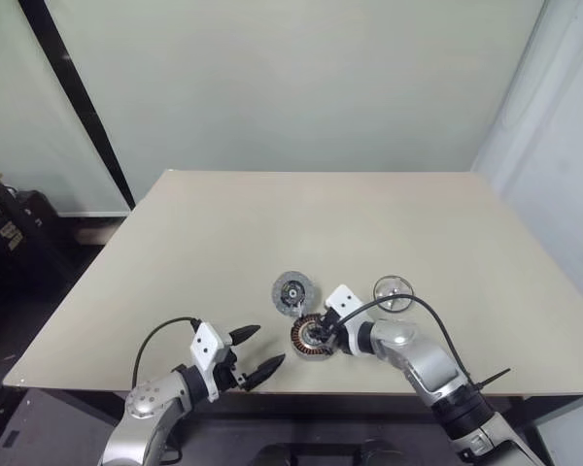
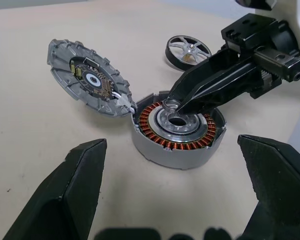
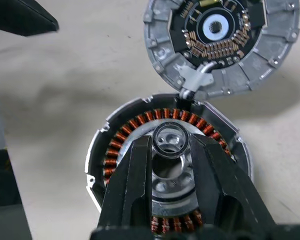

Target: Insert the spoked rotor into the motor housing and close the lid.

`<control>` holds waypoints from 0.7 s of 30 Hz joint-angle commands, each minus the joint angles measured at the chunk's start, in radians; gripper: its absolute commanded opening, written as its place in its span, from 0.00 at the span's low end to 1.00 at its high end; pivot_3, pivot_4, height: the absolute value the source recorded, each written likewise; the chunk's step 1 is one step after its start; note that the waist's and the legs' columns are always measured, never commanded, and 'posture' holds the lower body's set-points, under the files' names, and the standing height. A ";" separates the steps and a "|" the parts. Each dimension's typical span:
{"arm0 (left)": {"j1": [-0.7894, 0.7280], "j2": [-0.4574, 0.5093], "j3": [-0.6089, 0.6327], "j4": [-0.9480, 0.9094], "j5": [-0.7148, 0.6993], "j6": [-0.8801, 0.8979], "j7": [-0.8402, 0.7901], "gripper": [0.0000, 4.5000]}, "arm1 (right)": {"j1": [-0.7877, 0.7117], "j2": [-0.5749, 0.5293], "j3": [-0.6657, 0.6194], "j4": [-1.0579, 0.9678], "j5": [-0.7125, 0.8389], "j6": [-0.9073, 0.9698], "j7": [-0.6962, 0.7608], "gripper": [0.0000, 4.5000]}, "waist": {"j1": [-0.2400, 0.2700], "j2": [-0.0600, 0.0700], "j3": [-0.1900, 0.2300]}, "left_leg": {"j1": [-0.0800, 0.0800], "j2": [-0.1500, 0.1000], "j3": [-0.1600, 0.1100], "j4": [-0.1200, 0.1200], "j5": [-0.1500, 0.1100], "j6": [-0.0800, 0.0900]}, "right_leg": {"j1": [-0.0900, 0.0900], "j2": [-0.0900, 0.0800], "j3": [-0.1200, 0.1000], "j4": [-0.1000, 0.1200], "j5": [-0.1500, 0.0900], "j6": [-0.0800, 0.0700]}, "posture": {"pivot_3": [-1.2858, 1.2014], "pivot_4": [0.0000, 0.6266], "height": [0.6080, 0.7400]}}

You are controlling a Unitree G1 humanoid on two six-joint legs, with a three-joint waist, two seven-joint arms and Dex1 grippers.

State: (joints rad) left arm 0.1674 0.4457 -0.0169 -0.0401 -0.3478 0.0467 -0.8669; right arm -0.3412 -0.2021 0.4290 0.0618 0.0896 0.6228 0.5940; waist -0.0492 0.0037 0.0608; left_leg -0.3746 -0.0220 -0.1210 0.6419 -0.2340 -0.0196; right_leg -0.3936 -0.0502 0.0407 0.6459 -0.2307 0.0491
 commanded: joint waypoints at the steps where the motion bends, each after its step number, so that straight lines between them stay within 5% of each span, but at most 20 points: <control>1: -0.014 0.001 0.007 -0.021 0.005 -0.022 0.002 1.00 | -0.025 0.001 -0.003 -0.012 -0.013 -0.018 0.006 0.18 | 0.000 0.000 0.000 | 0.000 0.000 0.000 0.000 0.000 0.000 | 0.000 0.000 0.000 0.000 0.000 0.000 | 0.52 0.00 1.00; 21: -0.029 -0.010 0.002 -0.013 0.014 -0.021 0.001 1.00 | -0.016 -0.007 0.025 -0.010 -0.029 -0.006 0.028 0.18 | 0.000 0.000 0.000 | 0.000 0.000 0.000 0.000 0.000 0.000 | 0.000 0.000 0.000 0.000 0.000 0.000 | 0.52 0.00 1.00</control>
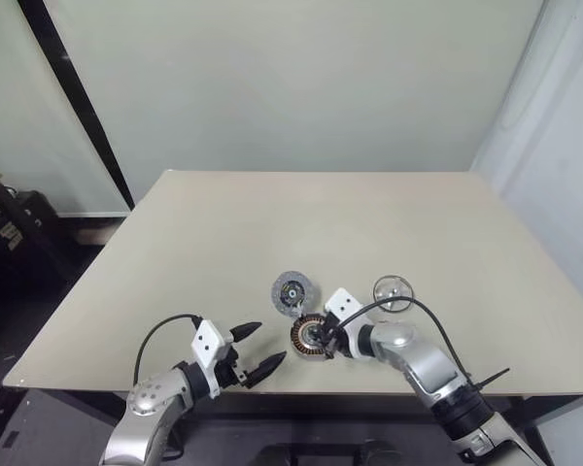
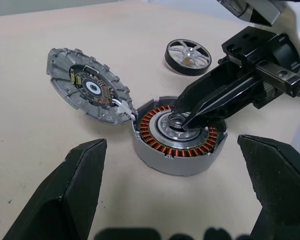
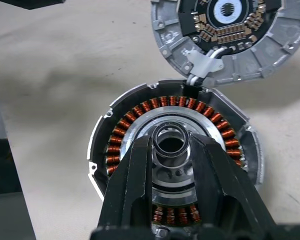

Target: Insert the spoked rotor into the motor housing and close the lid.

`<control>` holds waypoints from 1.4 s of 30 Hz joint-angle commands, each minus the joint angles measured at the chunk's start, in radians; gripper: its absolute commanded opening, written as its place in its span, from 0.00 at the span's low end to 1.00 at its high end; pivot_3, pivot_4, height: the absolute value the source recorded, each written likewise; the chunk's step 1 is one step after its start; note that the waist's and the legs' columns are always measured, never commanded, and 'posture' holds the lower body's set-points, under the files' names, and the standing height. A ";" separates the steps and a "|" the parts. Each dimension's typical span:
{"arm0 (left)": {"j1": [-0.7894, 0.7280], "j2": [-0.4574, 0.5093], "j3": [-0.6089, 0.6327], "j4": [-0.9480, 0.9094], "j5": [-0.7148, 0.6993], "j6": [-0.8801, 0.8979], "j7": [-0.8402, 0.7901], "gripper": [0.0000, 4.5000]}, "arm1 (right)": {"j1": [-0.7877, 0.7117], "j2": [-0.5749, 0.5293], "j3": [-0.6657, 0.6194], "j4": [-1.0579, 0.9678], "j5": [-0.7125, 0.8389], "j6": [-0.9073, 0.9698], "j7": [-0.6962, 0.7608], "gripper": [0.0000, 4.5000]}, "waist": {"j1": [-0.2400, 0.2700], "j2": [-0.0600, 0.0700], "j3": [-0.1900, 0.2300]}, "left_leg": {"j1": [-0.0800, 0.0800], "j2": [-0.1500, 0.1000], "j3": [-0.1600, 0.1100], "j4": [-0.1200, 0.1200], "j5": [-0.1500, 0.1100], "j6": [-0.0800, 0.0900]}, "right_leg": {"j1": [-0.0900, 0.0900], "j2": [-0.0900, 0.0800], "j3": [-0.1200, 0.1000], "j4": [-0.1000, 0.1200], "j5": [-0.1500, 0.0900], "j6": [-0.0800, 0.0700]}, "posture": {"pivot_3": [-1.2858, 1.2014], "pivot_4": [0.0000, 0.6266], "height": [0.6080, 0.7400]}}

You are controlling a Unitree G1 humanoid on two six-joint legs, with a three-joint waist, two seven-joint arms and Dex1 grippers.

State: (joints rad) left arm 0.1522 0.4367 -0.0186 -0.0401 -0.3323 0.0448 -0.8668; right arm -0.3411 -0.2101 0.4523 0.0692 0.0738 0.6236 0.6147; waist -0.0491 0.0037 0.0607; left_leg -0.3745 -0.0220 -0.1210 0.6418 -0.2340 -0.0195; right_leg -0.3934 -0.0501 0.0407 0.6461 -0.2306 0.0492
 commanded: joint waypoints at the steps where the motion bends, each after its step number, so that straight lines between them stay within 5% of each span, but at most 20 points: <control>1: -0.014 -0.002 0.004 -0.014 -0.001 -0.019 0.001 1.00 | -0.016 -0.001 0.004 -0.016 -0.014 -0.007 0.008 0.18 | 0.000 0.000 0.000 | 0.000 0.000 0.000 0.000 0.000 0.000 | 0.000 0.000 0.000 0.000 0.000 0.000 | 0.52 0.00 1.00; 37: -0.013 -0.012 0.001 -0.019 -0.002 -0.019 -0.003 1.00 | -0.011 -0.007 0.005 0.003 -0.050 -0.008 0.000 0.18 | 0.000 0.000 0.000 | 0.001 0.000 0.000 0.000 0.000 0.000 | 0.001 0.000 0.000 0.000 0.000 0.000 | 0.52 0.00 1.00; 42: -0.012 -0.012 -0.002 -0.019 -0.001 -0.018 -0.004 1.00 | -0.006 0.001 -0.008 -0.009 -0.035 -0.001 0.002 0.55 | 0.000 0.000 0.000 | 0.001 0.000 0.000 0.000 0.000 0.000 | 0.001 0.000 0.000 0.000 0.000 0.000 | 0.52 0.00 1.00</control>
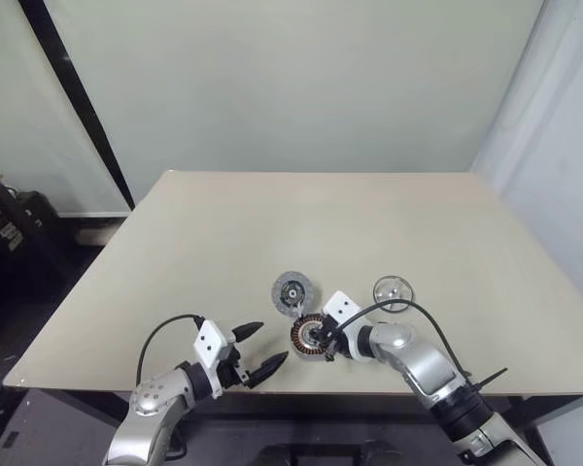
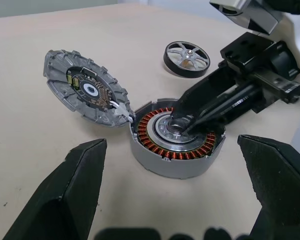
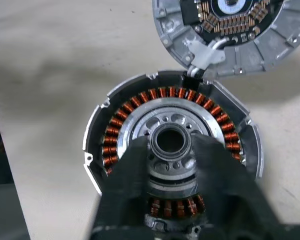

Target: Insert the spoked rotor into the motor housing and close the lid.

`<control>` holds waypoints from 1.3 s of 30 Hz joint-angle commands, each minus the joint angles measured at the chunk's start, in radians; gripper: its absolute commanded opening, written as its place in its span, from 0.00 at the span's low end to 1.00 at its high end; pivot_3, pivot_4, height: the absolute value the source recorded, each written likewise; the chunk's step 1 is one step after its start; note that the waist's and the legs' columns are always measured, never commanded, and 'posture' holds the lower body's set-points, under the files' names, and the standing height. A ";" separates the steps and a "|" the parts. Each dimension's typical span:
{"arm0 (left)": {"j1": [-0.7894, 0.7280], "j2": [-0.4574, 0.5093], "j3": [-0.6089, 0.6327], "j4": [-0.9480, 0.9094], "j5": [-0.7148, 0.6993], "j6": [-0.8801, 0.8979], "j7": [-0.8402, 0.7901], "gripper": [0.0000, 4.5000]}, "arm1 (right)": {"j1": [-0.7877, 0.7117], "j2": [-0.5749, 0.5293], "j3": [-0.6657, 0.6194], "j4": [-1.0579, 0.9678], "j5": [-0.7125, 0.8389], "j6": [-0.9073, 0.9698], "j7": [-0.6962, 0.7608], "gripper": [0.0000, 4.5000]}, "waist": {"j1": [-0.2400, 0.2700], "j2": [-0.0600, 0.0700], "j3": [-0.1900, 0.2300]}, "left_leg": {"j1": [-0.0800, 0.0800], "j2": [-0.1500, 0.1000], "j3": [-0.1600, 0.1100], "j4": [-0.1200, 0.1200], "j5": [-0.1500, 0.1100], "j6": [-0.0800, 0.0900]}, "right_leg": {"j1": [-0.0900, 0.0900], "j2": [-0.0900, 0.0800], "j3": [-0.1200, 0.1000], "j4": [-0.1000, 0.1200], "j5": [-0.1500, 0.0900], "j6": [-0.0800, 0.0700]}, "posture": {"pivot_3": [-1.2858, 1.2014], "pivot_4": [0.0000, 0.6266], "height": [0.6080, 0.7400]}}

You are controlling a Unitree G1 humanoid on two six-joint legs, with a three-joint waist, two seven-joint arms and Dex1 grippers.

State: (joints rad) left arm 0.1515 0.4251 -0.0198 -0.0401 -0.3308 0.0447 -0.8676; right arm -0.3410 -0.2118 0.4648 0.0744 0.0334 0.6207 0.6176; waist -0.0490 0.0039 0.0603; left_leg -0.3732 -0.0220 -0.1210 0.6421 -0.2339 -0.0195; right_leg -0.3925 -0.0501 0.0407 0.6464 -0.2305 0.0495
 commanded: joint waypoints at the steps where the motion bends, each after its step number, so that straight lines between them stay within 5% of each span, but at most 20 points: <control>1: -0.012 -0.001 -0.001 -0.018 -0.002 -0.018 -0.004 1.00 | -0.002 0.011 -0.032 -0.024 0.019 0.012 -0.001 0.63 | 0.000 0.000 0.000 | 0.000 0.000 0.000 0.000 0.000 0.000 | 0.000 0.000 0.000 0.000 0.000 0.000 | 0.52 0.00 1.00; 4: -0.012 -0.001 -0.001 -0.018 -0.003 -0.018 -0.003 1.00 | 0.002 0.021 -0.043 -0.064 0.043 0.043 0.010 0.86 | 0.000 0.000 0.000 | 0.000 0.000 0.000 0.000 0.000 0.000 | 0.000 0.000 0.000 0.000 0.000 0.000 | 0.52 0.00 1.00; 9: -0.013 -0.001 -0.001 -0.017 -0.003 -0.018 -0.003 1.00 | -0.003 0.029 -0.061 -0.131 0.073 0.095 0.013 0.86 | 0.000 0.000 0.000 | 0.000 0.000 0.000 0.000 0.000 0.000 | -0.001 0.000 0.000 0.000 0.000 0.000 | 0.52 0.00 1.00; 12: -0.015 0.000 0.000 -0.015 -0.002 -0.018 -0.003 1.00 | -0.006 0.031 -0.062 -0.130 0.065 0.079 0.002 0.73 | 0.000 0.000 0.000 | 0.000 0.000 0.000 0.000 0.000 0.000 | -0.001 0.000 0.000 0.001 0.000 0.000 | 0.52 0.00 1.00; 21: -0.012 -0.002 0.008 -0.016 -0.007 -0.020 0.002 1.00 | 0.006 0.034 -0.001 -0.010 -0.002 -0.006 -0.026 0.00 | 0.000 0.000 0.000 | 0.000 0.000 0.000 0.000 0.000 0.000 | 0.000 0.000 0.000 0.000 0.000 0.000 | 0.52 0.00 1.00; 30: -0.009 0.001 0.013 -0.027 -0.012 -0.018 0.006 1.00 | 0.010 0.043 -0.070 -0.069 0.040 0.011 -0.027 0.00 | 0.000 0.000 0.000 | 0.001 0.000 0.000 0.000 0.000 0.000 | 0.000 0.000 0.000 0.001 0.000 0.000 | 0.52 0.00 1.00; 33: -0.013 -0.002 0.008 -0.034 -0.014 -0.018 0.005 1.00 | 0.001 0.040 -0.156 -0.153 0.100 0.057 -0.022 0.13 | 0.000 0.000 0.000 | 0.000 0.000 0.000 0.000 0.000 0.000 | 0.000 0.000 0.000 0.001 0.000 0.000 | 0.52 0.00 1.00; 39: -0.028 -0.012 -0.005 -0.055 -0.018 -0.015 0.002 1.00 | -0.013 -0.012 -0.354 -0.214 0.143 0.101 -0.098 0.59 | 0.001 0.000 0.000 | -0.001 0.000 0.000 0.000 0.000 0.000 | 0.000 0.000 0.000 0.000 0.000 0.000 | 0.52 0.00 1.00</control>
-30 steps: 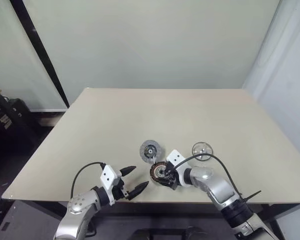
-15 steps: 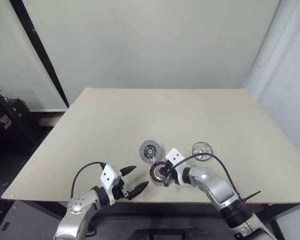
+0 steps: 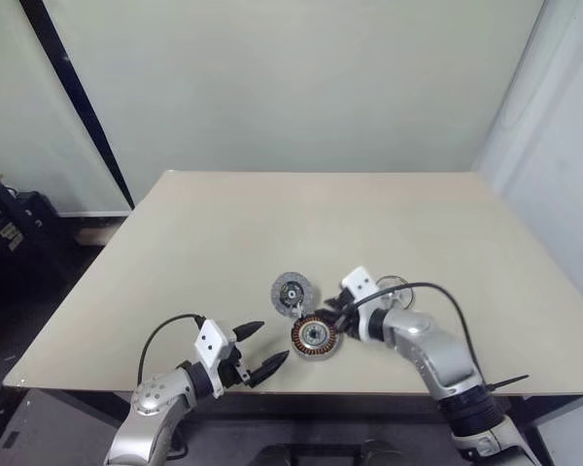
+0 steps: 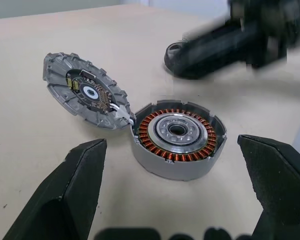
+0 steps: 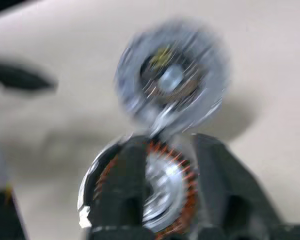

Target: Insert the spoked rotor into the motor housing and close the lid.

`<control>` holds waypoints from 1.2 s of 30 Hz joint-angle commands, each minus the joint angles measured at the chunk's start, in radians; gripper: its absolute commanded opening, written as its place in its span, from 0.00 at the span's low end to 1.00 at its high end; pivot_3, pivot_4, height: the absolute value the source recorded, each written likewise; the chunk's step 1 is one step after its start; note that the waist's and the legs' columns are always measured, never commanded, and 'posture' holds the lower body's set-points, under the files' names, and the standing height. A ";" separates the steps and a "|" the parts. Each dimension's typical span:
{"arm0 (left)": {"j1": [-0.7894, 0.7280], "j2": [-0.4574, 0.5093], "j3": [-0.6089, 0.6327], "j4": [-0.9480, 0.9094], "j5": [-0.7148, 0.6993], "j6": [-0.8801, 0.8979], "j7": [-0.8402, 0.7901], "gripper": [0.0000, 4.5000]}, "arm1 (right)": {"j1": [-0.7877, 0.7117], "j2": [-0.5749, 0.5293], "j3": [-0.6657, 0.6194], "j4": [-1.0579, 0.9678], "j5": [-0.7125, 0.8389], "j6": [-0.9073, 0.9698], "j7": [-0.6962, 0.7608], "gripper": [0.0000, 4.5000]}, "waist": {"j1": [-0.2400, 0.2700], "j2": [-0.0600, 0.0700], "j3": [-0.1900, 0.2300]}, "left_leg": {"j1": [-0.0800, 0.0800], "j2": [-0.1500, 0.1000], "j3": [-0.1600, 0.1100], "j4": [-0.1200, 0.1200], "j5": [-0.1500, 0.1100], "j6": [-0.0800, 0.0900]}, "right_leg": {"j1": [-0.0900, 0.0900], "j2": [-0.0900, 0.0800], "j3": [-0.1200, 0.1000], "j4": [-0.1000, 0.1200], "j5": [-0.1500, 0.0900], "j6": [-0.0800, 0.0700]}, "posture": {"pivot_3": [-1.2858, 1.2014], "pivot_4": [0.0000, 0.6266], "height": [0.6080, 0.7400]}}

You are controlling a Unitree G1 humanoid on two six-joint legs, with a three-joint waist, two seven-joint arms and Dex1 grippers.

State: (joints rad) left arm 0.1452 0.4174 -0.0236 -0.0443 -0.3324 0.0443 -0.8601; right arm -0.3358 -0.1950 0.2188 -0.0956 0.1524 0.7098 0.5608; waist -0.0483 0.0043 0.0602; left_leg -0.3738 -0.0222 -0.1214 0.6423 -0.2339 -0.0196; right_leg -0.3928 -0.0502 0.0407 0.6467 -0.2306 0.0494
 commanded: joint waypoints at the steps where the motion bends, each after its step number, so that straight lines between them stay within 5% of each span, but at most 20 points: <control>1: -0.025 -0.006 -0.004 -0.052 -0.017 -0.015 -0.007 1.00 | -0.019 -0.041 -0.145 -0.037 0.028 0.012 -0.059 0.66 | 0.000 0.000 0.000 | 0.000 0.000 0.000 0.000 0.000 0.000 | 0.000 0.000 0.000 0.000 0.000 0.000 | 0.52 0.00 1.00; 5: -0.038 -0.010 -0.011 -0.054 -0.017 -0.012 -0.010 1.00 | -0.020 -0.064 -0.257 0.002 0.040 0.007 -0.123 0.98 | -0.001 0.000 0.000 | -0.001 -0.001 0.000 0.000 0.000 0.000 | 0.000 -0.001 0.000 0.000 0.000 0.000 | 0.52 0.00 1.00; 6: -0.041 -0.010 -0.012 -0.054 -0.017 -0.012 -0.011 1.00 | -0.023 -0.063 -0.285 0.020 0.038 0.000 -0.147 0.99 | -0.001 0.000 0.000 | -0.001 0.000 0.000 0.000 0.000 0.000 | 0.000 0.000 0.000 0.000 0.000 0.000 | 0.52 0.00 1.00; 11: -0.049 -0.011 -0.013 -0.053 -0.016 -0.009 -0.017 1.00 | -0.049 -0.034 -0.424 0.136 0.060 0.016 -0.271 0.99 | -0.001 0.001 0.000 | 0.000 0.000 0.001 -0.002 0.000 0.000 | -0.001 0.000 0.001 0.000 0.000 0.000 | 0.52 0.00 1.00; 21: -0.051 -0.006 -0.011 -0.064 -0.015 -0.003 -0.024 1.00 | -0.122 0.018 -0.525 0.426 0.171 0.013 -0.267 0.99 | -0.002 0.002 0.000 | 0.001 0.000 0.002 -0.002 0.001 0.002 | 0.000 0.000 0.002 0.000 0.000 0.000 | 0.52 0.00 1.00; 34: -0.045 -0.004 -0.011 -0.076 -0.010 0.000 -0.021 1.00 | -0.141 0.066 -0.590 0.475 0.291 0.045 -0.297 0.99 | -0.002 0.004 -0.001 | 0.000 -0.001 0.001 -0.002 0.001 0.002 | 0.000 0.001 0.002 0.000 0.001 0.000 | 0.52 0.00 1.00; 36: -0.048 -0.006 -0.015 -0.071 -0.009 -0.001 -0.023 1.00 | -0.140 0.065 -0.594 0.475 0.295 0.044 -0.306 0.85 | -0.002 0.005 -0.001 | 0.000 -0.001 0.001 -0.002 0.001 0.002 | 0.000 0.001 0.002 0.000 0.001 0.001 | 0.52 0.00 1.00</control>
State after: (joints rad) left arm 0.1074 0.4070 -0.0359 -0.0775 -0.3324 0.0505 -0.8812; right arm -0.4544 -0.1306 -0.3607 0.4038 0.4247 0.7630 0.2619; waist -0.0500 0.0090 0.0593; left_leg -0.3734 -0.0229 -0.1199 0.6404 -0.2330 -0.0179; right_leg -0.3927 -0.0496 0.0431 0.6466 -0.2298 0.0500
